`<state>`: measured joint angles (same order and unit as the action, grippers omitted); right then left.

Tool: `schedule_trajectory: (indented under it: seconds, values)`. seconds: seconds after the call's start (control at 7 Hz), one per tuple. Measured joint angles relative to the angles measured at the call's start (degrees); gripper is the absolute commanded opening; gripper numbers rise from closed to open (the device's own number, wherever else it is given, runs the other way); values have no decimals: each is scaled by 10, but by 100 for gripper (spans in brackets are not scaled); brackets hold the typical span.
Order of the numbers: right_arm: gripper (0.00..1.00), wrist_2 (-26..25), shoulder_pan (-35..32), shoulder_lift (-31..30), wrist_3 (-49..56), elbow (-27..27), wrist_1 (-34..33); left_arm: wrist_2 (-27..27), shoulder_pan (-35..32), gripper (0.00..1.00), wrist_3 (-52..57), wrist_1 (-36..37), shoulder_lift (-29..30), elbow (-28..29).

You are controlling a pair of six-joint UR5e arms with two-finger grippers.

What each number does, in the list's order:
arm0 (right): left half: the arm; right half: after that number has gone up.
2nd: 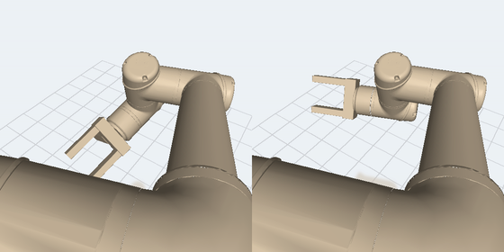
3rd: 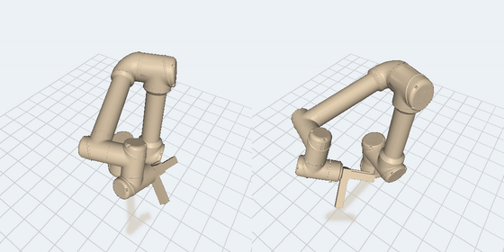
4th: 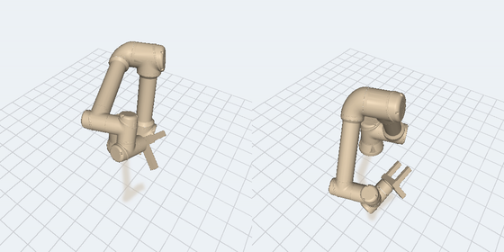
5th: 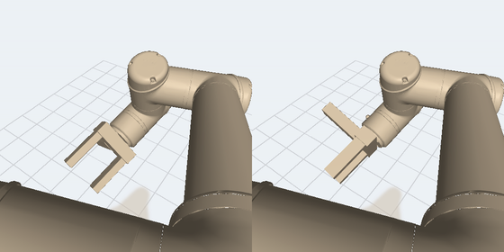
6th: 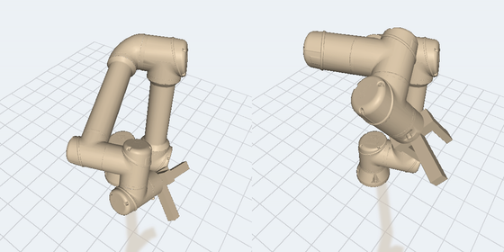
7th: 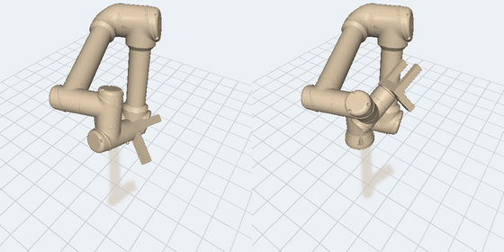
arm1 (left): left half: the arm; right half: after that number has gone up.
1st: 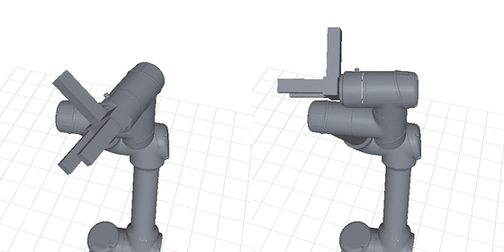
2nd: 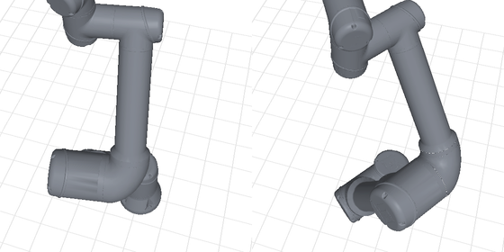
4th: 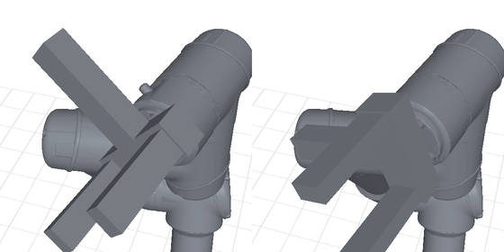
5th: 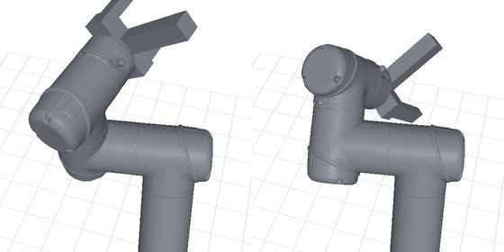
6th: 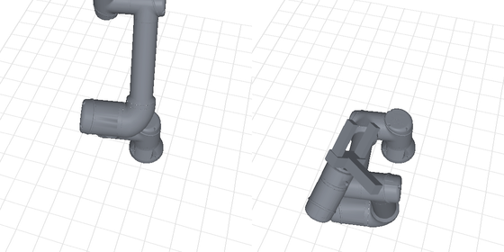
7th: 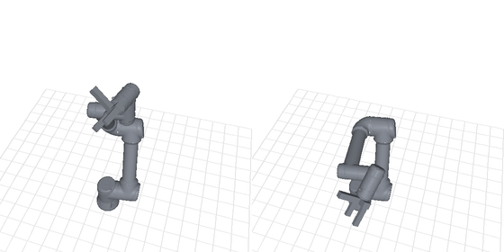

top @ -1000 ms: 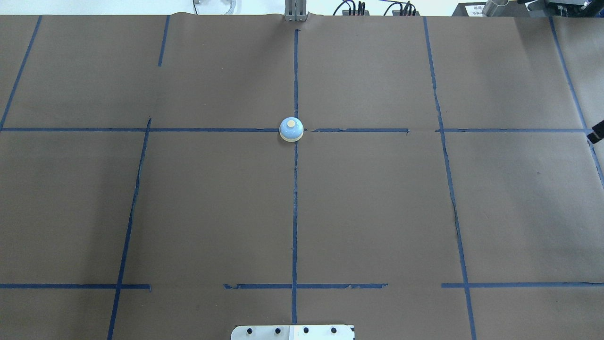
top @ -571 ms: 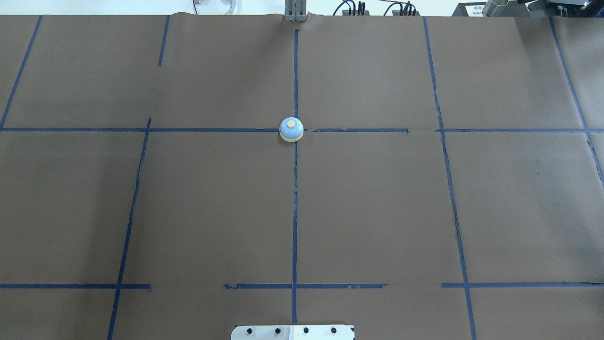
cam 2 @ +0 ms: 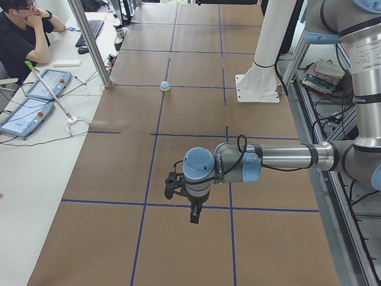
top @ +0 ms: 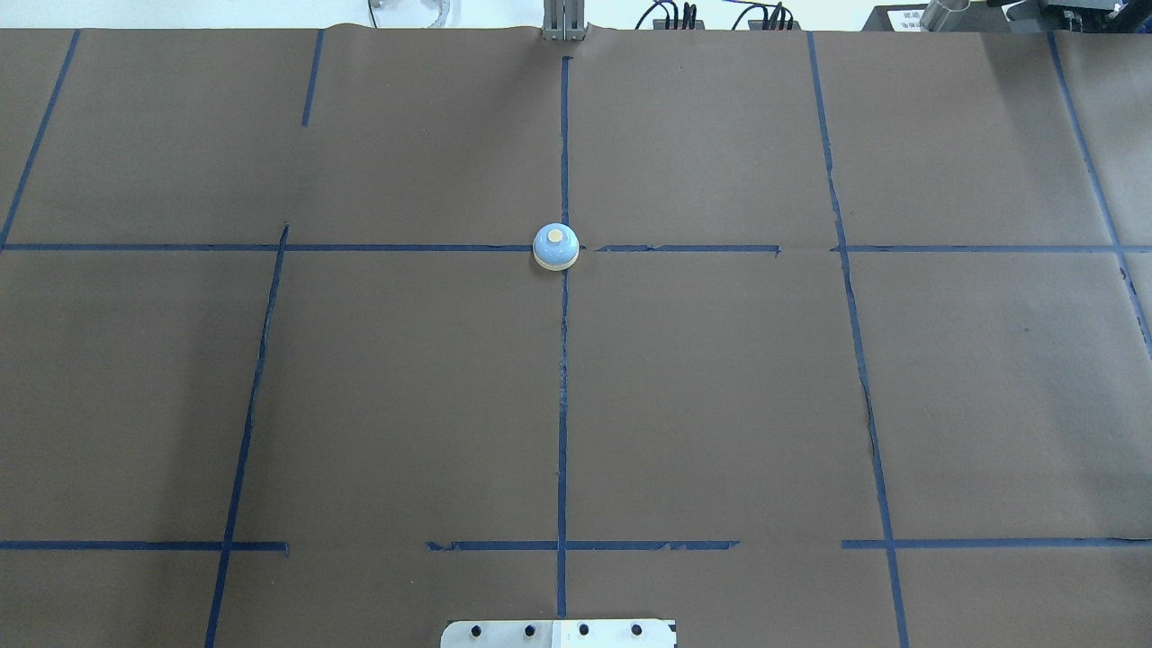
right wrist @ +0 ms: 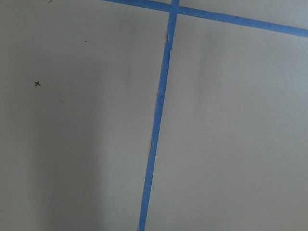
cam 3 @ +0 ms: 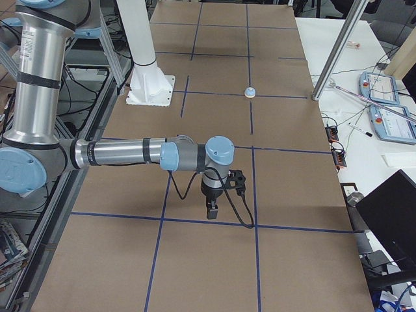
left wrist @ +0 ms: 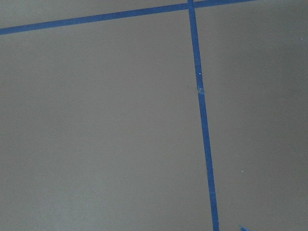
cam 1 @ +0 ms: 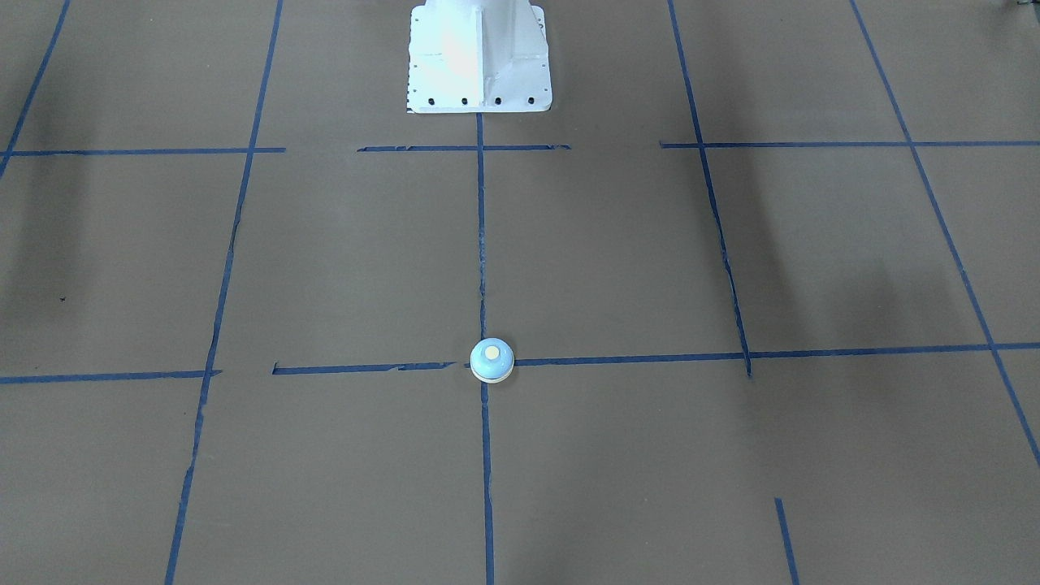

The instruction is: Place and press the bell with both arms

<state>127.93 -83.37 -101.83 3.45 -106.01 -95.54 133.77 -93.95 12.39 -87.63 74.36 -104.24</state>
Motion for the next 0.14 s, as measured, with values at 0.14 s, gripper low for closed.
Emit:
schedule_trajectory:
  seconds: [0.14]
  values:
    - [100, 1, 0, 0, 0, 0, 0, 0, 0, 100, 0, 0, 0, 0]
